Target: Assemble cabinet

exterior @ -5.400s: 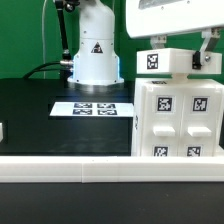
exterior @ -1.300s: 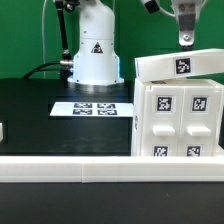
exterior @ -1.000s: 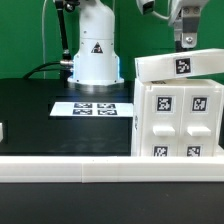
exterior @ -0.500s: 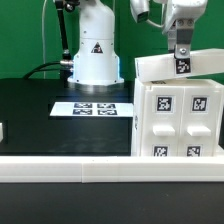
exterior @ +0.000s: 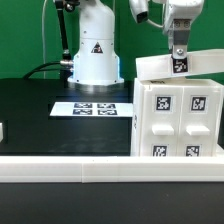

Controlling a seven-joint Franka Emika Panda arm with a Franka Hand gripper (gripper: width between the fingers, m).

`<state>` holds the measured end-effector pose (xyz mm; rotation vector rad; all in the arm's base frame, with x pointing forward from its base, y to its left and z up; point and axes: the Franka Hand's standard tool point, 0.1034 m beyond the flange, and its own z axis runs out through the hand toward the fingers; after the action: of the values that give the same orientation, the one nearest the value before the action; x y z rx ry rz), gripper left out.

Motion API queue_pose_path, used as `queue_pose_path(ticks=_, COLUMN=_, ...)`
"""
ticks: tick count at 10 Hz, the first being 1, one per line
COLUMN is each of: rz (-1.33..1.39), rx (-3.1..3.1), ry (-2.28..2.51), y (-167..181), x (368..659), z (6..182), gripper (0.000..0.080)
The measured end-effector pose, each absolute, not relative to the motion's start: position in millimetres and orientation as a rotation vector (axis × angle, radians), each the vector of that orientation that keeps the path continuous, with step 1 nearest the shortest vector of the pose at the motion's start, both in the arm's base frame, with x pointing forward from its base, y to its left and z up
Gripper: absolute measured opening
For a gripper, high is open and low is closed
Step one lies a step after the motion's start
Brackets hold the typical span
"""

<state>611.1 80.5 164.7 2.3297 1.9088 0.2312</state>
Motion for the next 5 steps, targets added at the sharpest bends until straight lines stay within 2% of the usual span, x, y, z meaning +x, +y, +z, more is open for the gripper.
queue_pose_path(ticks=5, rz=0.256, rx=2.591, ry=1.576, y=80.4, x=611.1, z=164.7, gripper=0.0557)
